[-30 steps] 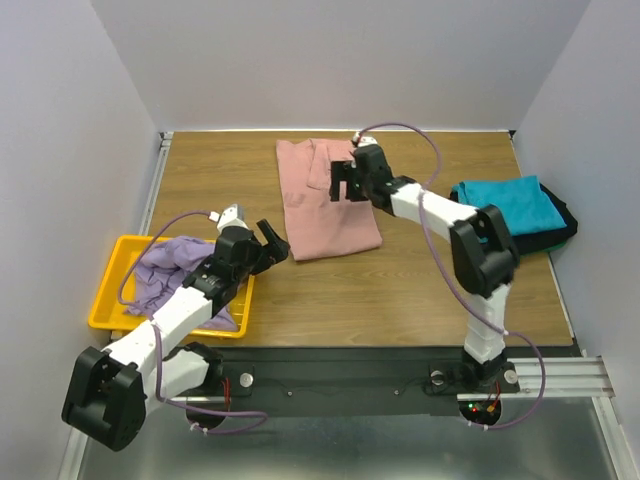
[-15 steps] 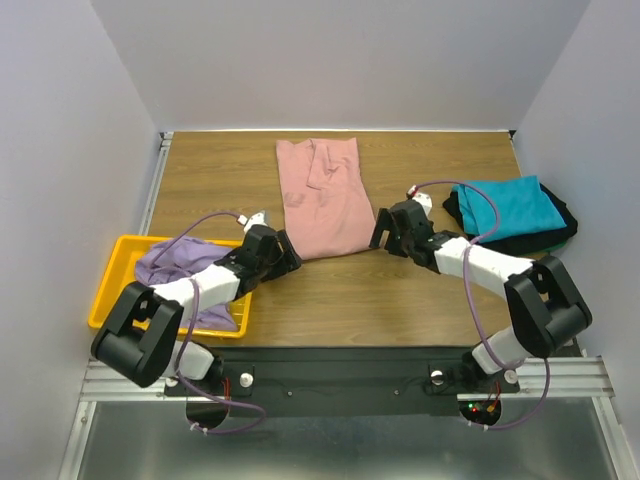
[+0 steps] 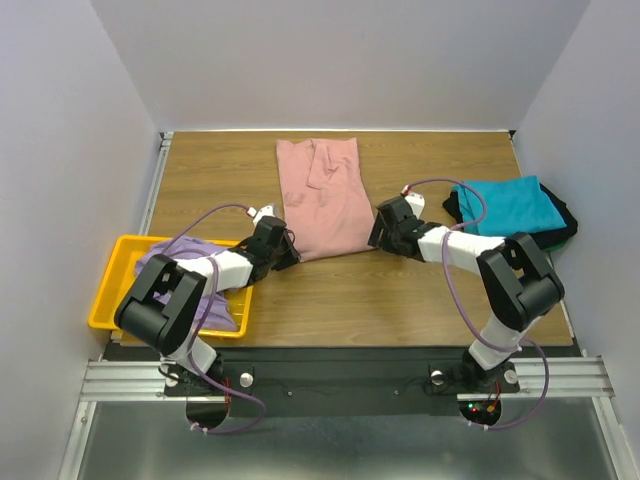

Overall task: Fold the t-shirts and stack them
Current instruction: Fold the tshirt

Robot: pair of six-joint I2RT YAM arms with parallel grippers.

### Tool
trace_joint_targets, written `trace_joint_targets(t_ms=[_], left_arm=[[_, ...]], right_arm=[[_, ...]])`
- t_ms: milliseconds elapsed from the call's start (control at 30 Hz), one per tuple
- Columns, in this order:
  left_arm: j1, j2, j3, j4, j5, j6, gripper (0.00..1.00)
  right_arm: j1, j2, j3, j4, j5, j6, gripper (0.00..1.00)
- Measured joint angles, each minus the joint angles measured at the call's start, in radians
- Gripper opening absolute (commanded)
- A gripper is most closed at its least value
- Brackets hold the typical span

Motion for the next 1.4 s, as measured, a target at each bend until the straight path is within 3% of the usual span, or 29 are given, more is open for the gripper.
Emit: trace_joint_targets(t_ms=[167, 233, 267, 433, 667, 933, 1167, 1400], left_arm=[[0.0, 0.038, 0.024, 0.017, 0.002, 0.003, 0.0], [0.0, 0.048, 0.032, 0.024, 0.004, 0.004, 0.0], [0.0, 0.053, 0.034, 0.027, 0.005, 0.004, 0.0], [0.0, 0.061, 0.038, 0.04, 0.021, 0.003, 0.0], [-0.043, 0.002, -0.022, 0.042, 0.016, -0.013, 0.0], [-0.304, -0.244, -0.169, -0.029, -0.006, -0.106, 0.0], [-0.534, -0.487, -0.211, -0.119, -0.055, -0.219, 0.0], [-0.583, -0.583, -0.211, -0.186, -0.056, -0.235, 0.0]], right_arm=[[-0.003, 0.034, 0.029, 0.001, -0.02, -0.001, 0.46], [-0.006, 0.04, 0.032, 0.009, -0.038, -0.002, 0.33], [-0.008, 0.043, 0.032, 0.013, -0.046, -0.002, 0.21], [-0.007, 0.048, 0.032, 0.031, -0.098, 0.0, 0.01], [-0.007, -0.003, -0.036, 0.064, -0.116, -0.001, 0.01], [-0.006, -0.407, -0.319, 0.011, -0.158, 0.026, 0.0], [-0.006, -0.788, -0.425, -0.159, -0.203, 0.063, 0.0], [-0.006, -0.955, -0.422, -0.279, -0.225, 0.069, 0.01]])
